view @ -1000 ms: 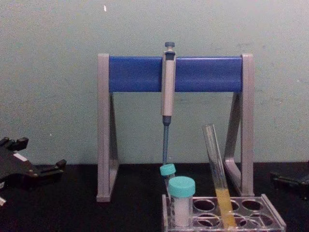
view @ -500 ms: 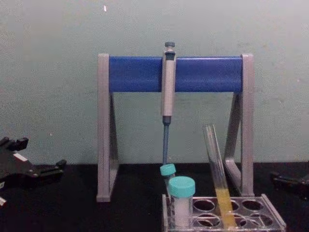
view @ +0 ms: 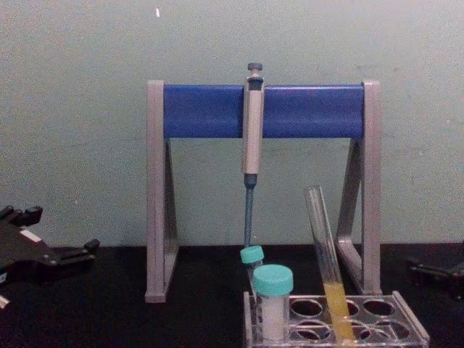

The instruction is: Pick up the test tube from the test tube rack, shake it, then place it back into the test tube rack.

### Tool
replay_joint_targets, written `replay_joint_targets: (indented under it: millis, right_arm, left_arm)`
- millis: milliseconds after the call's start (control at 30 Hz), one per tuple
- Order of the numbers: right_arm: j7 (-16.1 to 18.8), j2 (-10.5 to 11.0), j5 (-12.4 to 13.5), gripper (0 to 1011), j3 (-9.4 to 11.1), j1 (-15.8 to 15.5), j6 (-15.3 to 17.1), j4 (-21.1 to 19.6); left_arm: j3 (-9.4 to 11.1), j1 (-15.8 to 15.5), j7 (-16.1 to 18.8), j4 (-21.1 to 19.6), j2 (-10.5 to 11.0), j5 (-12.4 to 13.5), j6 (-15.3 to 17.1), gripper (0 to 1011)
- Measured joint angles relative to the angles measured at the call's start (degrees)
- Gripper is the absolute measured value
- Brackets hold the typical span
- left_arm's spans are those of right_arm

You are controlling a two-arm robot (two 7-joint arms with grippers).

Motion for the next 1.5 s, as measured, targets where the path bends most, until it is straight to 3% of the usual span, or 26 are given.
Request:
replay_joint_targets:
  millis: [1500]
  right_arm:
    - [0.00,0.00,0.00,1000,0.00,0.00,0.00,0.00]
  left_arm:
    - [0.00,0.00,0.00,0.00,0.00,0.00,0.00,1001]
